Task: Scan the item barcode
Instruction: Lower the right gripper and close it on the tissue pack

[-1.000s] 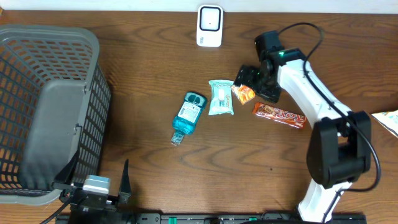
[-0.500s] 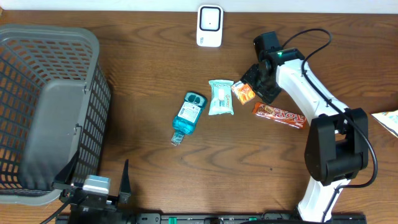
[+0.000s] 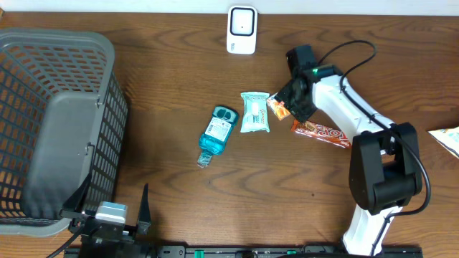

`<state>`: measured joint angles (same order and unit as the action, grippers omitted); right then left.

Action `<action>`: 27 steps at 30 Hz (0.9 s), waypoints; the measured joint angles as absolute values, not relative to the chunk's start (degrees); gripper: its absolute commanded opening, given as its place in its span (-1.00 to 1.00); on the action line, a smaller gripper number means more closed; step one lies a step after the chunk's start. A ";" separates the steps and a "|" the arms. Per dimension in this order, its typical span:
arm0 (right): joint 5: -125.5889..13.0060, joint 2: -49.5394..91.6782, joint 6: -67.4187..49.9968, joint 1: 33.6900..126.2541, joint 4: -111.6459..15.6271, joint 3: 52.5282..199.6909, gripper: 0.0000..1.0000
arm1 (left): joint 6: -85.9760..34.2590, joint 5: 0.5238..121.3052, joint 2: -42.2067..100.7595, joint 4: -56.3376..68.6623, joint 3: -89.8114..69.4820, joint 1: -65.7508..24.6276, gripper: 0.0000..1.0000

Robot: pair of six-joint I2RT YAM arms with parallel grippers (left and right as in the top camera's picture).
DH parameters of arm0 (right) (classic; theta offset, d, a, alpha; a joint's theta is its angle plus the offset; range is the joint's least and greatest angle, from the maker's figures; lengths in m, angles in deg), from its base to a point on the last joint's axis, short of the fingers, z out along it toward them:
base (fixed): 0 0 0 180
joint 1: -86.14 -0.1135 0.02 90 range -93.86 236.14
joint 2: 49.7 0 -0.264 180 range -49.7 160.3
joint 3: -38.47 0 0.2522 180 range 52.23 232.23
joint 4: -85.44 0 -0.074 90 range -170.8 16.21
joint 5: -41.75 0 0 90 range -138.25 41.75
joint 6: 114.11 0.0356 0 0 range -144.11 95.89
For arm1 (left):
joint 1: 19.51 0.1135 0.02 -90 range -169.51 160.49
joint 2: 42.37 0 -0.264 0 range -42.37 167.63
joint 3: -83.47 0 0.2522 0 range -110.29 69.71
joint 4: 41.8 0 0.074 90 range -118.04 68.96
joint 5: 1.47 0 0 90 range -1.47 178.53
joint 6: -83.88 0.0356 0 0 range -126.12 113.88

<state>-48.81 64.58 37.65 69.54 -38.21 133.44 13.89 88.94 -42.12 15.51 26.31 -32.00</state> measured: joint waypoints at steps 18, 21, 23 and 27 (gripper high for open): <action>-48.65 63.57 38.52 69.60 -50.38 125.07 -0.97 | 13.89 88.94 -42.12 15.48 26.31 -32.00 0.96; -52.56 63.11 34.08 70.48 -49.27 125.01 -0.98 | 13.89 88.94 -42.12 15.51 26.31 -32.00 0.95; -57.74 62.43 29.32 71.55 -46.99 124.68 -0.97 | 13.89 88.94 -42.12 15.51 26.31 -32.00 0.96; -71.38 60.01 19.99 74.28 -37.55 123.89 -0.97 | 13.87 88.96 -42.12 15.48 26.31 -32.00 0.96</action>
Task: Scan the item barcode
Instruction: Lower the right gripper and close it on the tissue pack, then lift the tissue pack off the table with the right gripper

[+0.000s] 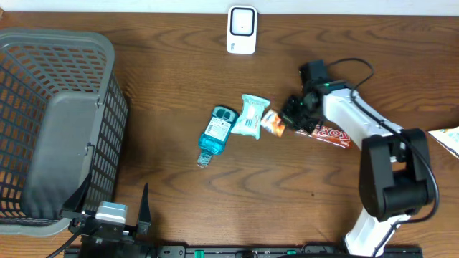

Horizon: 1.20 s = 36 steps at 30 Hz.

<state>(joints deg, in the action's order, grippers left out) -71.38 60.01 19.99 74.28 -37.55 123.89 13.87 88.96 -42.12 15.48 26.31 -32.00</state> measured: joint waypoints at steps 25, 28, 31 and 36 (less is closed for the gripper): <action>-96.08 55.13 -0.34 79.15 6.18 123.67 -0.98 | 7.24 88.94 -41.99 2.87 26.31 -32.00 0.96; -96.17 55.13 -1.30 79.15 6.64 123.67 -0.97 | 1.28 88.91 -40.94 1.06 26.69 -32.00 0.96; -96.26 55.13 -1.85 79.15 6.62 123.67 -0.98 | -3.64 88.26 -39.28 -2.18 29.24 -32.03 0.96; -96.26 55.13 -2.26 79.15 6.62 123.67 -0.98 | -7.44 83.67 -35.54 -9.83 36.70 -32.03 0.96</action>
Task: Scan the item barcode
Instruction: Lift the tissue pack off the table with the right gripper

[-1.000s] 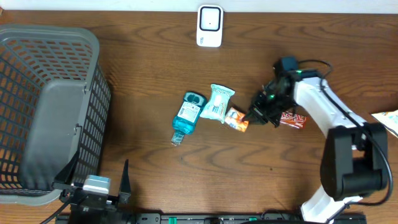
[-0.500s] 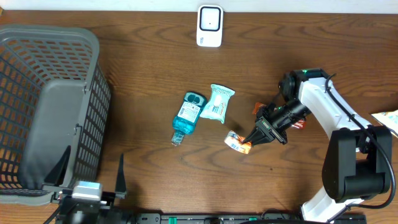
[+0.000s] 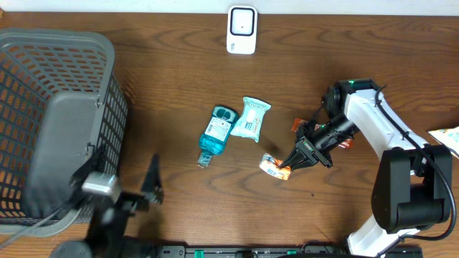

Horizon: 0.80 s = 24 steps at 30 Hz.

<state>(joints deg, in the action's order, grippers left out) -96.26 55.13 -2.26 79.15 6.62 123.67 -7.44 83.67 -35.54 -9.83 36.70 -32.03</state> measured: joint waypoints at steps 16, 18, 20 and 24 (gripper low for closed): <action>-95.89 55.13 -2.31 79.15 5.79 123.67 -0.98 | -10.70 81.11 -34.12 -4.03 46.77 -32.03 0.96; -95.80 55.13 -2.33 79.15 5.05 123.67 -0.97 | -11.03 81.13 -34.12 -3.84 47.69 -32.03 0.96; -95.80 55.13 -2.33 79.15 4.94 123.67 -0.98 | -11.57 81.20 -34.12 -4.08 48.30 -32.03 0.96; -95.82 55.13 -2.33 79.13 4.92 123.67 -0.98 | -13.06 81.44 -34.14 -4.49 50.71 -32.03 0.96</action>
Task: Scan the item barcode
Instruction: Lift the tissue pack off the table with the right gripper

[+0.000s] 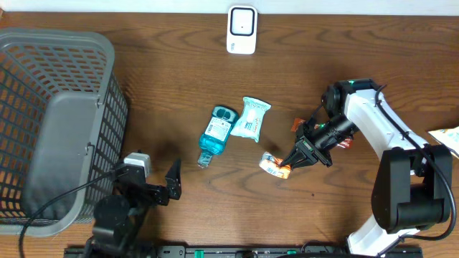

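My right gripper (pixel 289 165) is shut on a small orange snack packet (pixel 272 165), holding it low over the table right of centre. The white barcode scanner (pixel 242 30) stands at the far edge, well away from the packet. A blue mouthwash bottle (pixel 216 133) and a pale green wipes packet (pixel 250 119) lie side by side mid-table. A red candy bar (pixel 295 126) lies mostly hidden behind the right arm. My left gripper (pixel 171 188) hovers at the near left, open and holding nothing.
A large grey mesh basket (pixel 107 50) fills the left side of the table. A printed packet (pixel 448 140) pokes in at the right edge. The right arm's base (pixel 398 193) stands at the near right.
The left arm has moved a little to the right and lower in the view, its gripper now nearer the bottle. The right gripper and the snack packet are where they were.
First my right gripper was at the snack packet beside the wipes and candy bar, the left arm parked at the front edge. Then the packet sat against the wipes, which had tilted. Later the gripper held it nearer the front, and the left arm had risen.
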`<state>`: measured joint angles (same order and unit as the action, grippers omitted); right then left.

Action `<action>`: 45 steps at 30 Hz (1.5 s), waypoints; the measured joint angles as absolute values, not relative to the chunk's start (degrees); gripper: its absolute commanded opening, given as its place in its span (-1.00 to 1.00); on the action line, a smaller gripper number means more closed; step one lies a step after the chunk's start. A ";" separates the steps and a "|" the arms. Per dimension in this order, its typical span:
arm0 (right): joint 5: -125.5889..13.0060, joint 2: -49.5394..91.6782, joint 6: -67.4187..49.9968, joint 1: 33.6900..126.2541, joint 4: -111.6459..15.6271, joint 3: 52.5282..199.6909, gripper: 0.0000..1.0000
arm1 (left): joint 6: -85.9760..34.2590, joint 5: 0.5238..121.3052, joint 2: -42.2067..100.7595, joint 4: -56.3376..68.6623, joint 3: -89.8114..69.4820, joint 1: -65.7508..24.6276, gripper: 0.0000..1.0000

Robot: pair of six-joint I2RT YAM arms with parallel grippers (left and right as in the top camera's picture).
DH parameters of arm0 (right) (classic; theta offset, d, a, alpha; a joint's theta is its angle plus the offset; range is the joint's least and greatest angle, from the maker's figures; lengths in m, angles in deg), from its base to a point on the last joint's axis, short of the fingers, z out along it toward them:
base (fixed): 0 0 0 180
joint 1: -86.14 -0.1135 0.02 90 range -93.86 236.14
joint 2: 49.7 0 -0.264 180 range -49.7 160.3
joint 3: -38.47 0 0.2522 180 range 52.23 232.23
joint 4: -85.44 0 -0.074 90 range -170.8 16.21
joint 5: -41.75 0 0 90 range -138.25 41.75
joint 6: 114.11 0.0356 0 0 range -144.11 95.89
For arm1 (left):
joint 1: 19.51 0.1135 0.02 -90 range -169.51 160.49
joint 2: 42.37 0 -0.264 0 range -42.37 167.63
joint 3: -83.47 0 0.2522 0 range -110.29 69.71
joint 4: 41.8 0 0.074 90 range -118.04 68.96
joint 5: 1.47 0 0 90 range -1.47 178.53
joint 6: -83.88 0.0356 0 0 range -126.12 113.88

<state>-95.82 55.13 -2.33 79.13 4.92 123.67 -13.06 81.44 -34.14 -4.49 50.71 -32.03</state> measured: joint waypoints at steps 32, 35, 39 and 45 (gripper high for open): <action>-88.96 52.93 -21.39 78.02 1.09 123.63 -0.97 | -18.20 81.63 -34.12 6.26 57.02 -32.03 0.96; -88.45 49.10 -21.54 78.02 -1.31 123.63 -0.97 | -18.20 81.63 -34.12 8.49 57.02 -32.03 0.96; -88.06 44.18 -21.56 78.02 -4.09 123.63 -0.97 | -18.20 81.61 -34.12 11.99 57.02 -32.03 0.96; -83.14 37.60 -16.95 77.97 -7.32 123.63 -0.97 | -18.22 81.63 -34.12 15.31 57.02 -32.03 0.96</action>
